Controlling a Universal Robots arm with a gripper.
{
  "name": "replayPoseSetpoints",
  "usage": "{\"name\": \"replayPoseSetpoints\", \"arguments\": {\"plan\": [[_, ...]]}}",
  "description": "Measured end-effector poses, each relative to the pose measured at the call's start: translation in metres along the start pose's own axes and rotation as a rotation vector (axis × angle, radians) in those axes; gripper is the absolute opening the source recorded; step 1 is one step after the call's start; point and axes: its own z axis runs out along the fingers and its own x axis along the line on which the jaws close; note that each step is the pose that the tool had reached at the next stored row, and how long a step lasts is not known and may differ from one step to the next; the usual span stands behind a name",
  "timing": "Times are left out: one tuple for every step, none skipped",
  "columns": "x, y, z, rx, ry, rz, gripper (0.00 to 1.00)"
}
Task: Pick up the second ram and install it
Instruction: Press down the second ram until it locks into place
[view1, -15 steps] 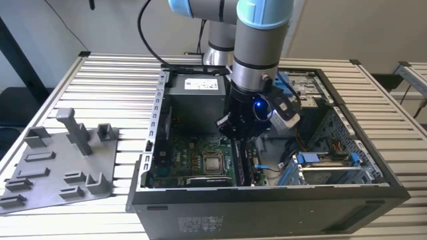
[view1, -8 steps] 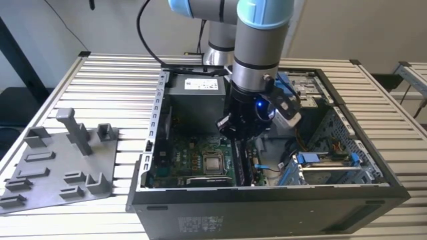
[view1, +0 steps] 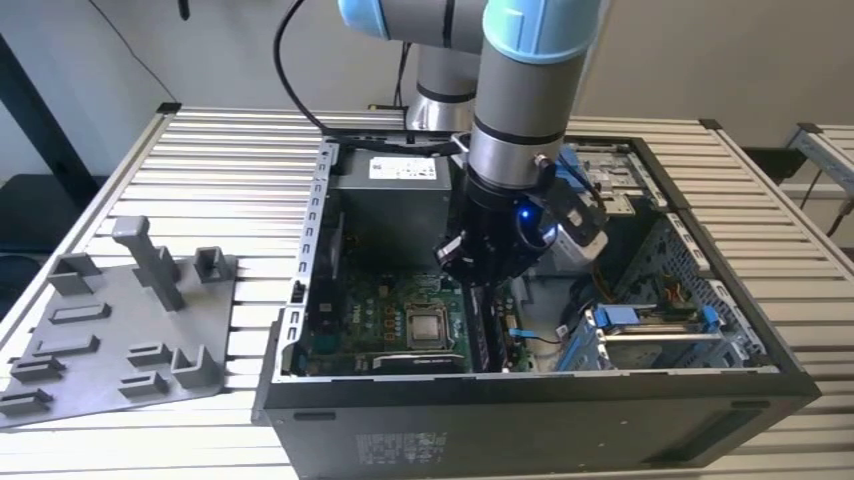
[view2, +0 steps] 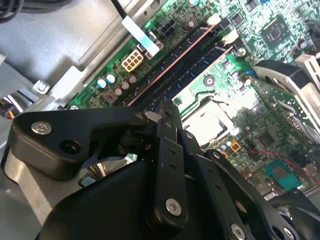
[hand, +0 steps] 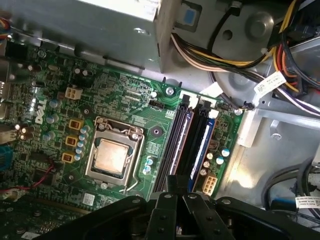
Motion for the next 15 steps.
{"name": "replayPoseSetpoints", "arguments": {"plan": [[0.0, 0.0, 0.0, 0.0, -0.0008, -0.009, 0.11], [0.0, 0.0, 0.0, -0.0001, -0.0018, -0.023, 0.11], [0.0, 0.0, 0.0, 0.0, -0.0029, -0.038, 0.11], [0.0, 0.0, 0.0, 0.0, -0.0042, -0.053, 0.11], [0.0, -0.0001, 0.0001, -0.0003, -0.0052, -0.067, 0.11], [0.0, -0.0001, 0.0001, -0.0008, -0.0061, -0.079, 0.11], [0.0, -0.0001, 0.0001, -0.002, -0.0071, -0.091, 0.11], [0.0001, -0.0001, 0.0001, -0.0039, -0.0082, -0.099, 0.11], [0.0001, 0.0, 0.0002, -0.0069, -0.0098, -0.106, 0.11], [0.0003, 0.0, 0.0002, -0.0109, -0.0115, -0.11, 0.11], [0.0006, 0.0, 0.0003, -0.0163, -0.0136, -0.114, 0.11], [0.001, 0.0001, 0.0003, -0.0199, -0.0152, -0.119, 0.11], [0.0014, 0.0002, 0.0004, -0.0214, -0.0163, -0.127, 0.11], [0.0017, 0.0003, 0.0007, -0.0223, -0.0173, -0.136, 0.11], [0.0021, 0.0004, 0.0009, -0.0222, -0.0182, -0.15, 0.11]]}}
